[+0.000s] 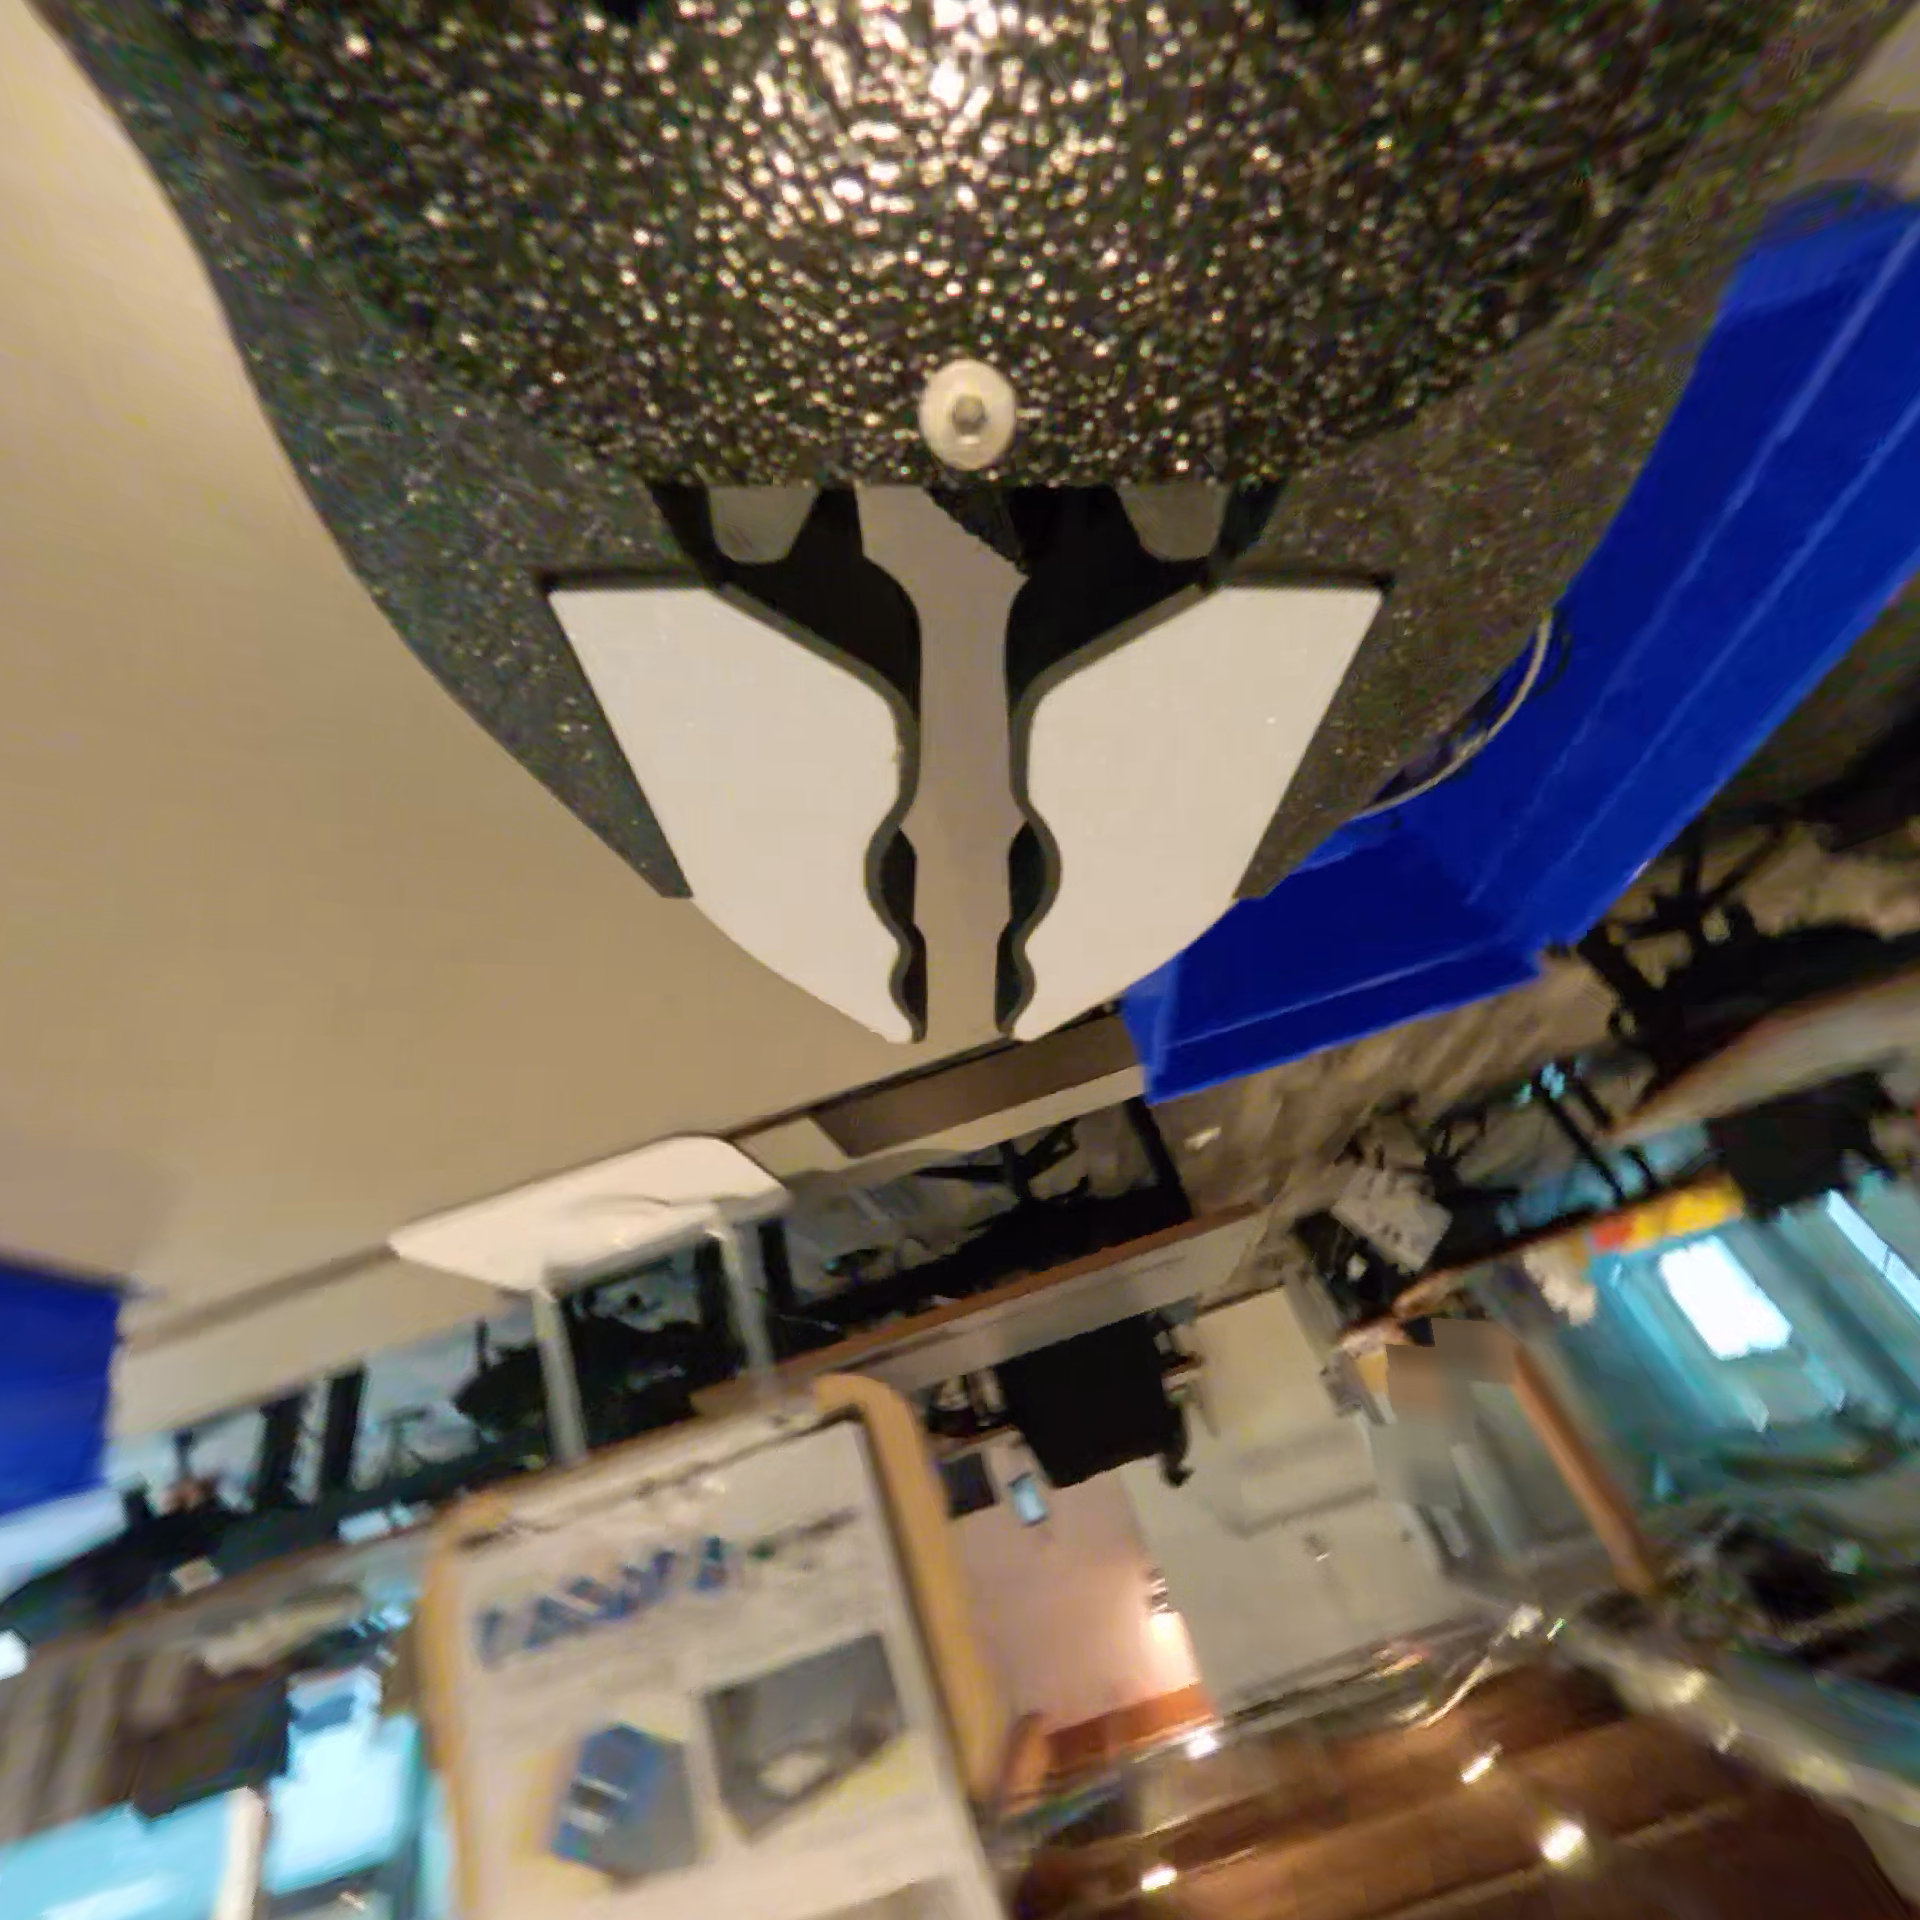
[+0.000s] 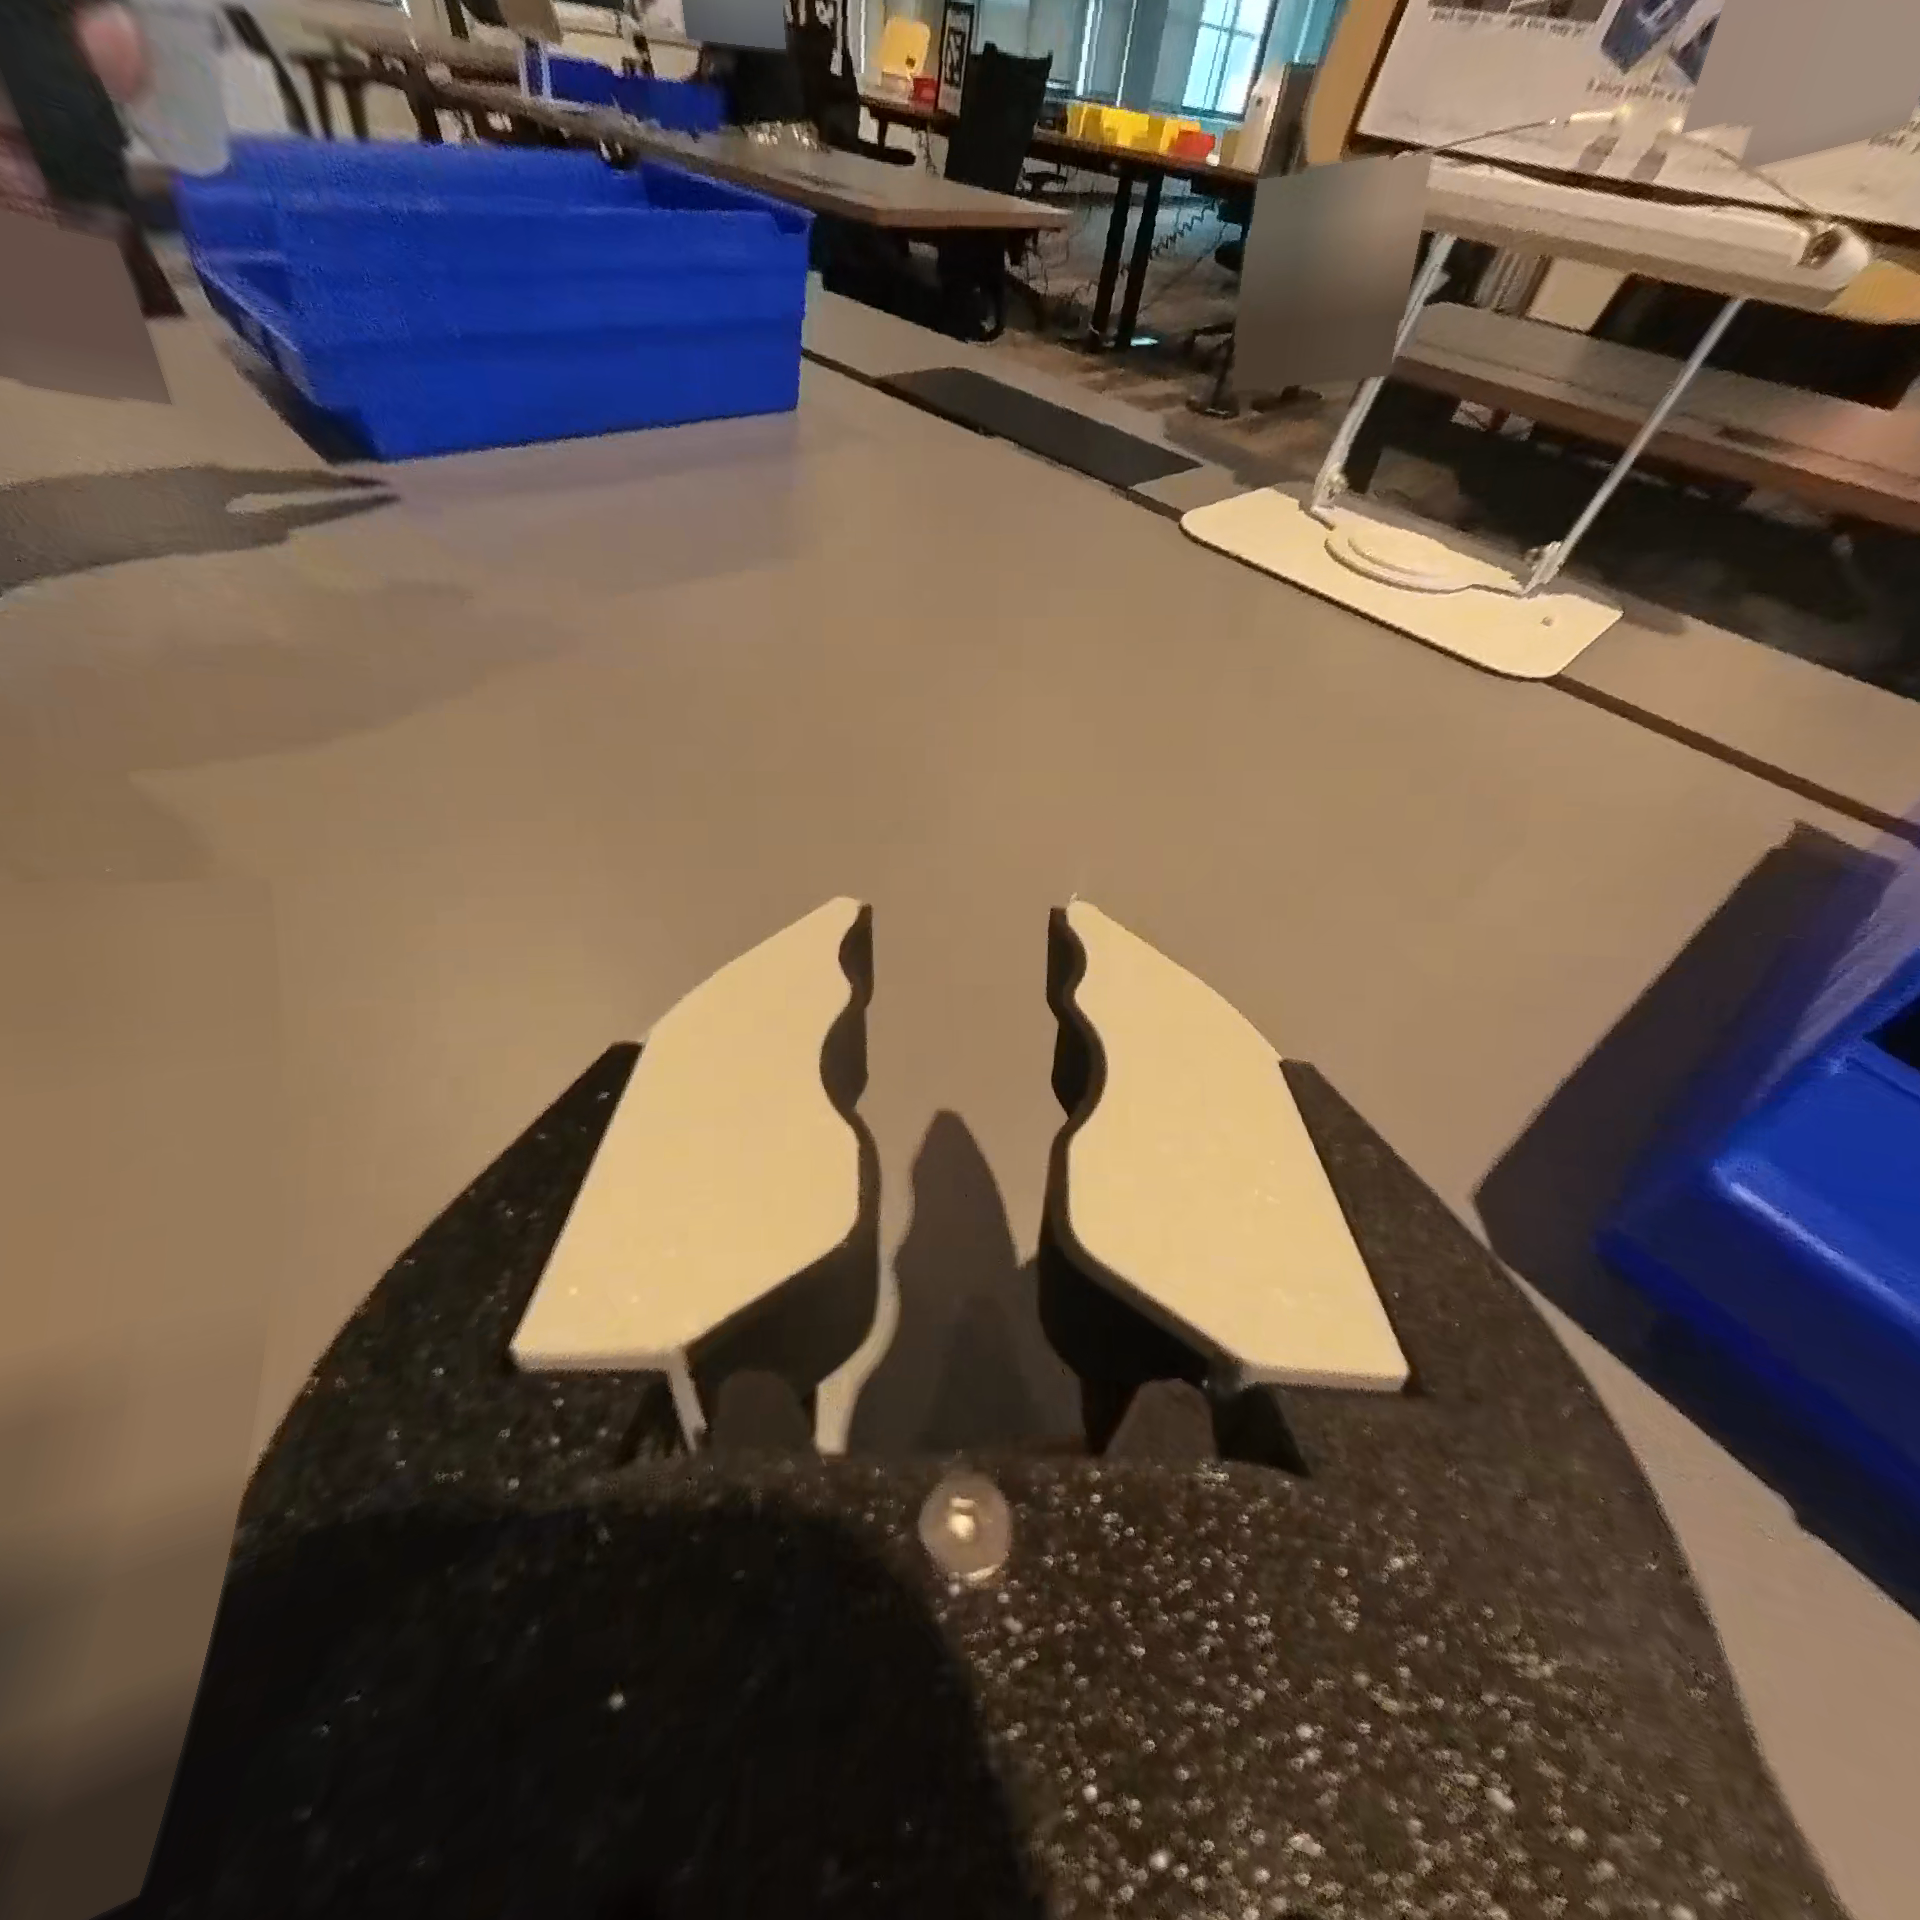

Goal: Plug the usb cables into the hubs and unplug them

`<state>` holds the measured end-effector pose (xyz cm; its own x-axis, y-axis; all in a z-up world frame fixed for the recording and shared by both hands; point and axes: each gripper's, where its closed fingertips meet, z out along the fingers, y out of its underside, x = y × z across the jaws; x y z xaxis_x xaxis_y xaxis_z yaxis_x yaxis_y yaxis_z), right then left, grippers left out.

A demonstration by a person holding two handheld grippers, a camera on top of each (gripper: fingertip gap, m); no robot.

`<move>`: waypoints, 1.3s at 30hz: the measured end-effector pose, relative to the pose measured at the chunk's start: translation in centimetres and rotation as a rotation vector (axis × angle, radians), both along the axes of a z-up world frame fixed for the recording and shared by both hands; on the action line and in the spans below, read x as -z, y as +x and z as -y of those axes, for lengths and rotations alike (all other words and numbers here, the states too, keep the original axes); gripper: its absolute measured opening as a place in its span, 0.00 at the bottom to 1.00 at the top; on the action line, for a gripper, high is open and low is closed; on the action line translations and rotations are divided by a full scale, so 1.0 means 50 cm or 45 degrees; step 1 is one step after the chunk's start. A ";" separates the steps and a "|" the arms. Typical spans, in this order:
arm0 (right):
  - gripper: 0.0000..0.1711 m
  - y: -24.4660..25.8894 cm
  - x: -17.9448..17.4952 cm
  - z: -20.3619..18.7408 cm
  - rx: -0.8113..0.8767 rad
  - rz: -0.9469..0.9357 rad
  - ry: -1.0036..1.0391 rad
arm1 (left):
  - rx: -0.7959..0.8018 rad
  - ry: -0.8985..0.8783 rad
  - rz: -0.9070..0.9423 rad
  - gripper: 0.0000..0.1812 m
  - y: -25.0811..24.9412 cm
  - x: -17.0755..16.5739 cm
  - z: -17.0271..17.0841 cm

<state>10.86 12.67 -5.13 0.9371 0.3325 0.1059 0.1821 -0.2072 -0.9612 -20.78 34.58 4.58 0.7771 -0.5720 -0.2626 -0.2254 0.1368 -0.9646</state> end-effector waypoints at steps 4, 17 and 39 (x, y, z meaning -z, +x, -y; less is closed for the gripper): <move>0.18 0.004 0.003 -0.004 -0.010 -0.058 -0.037 | -0.236 -0.326 0.129 0.13 -0.137 -0.022 -0.101; 0.18 -0.009 0.015 -0.007 -0.045 0.001 -0.076 | -0.454 -1.226 -0.374 0.12 -0.262 0.248 -0.307; 0.18 -0.009 0.022 -0.012 -0.027 0.039 -0.096 | -0.377 -0.355 -0.152 0.02 -0.165 -0.151 -0.225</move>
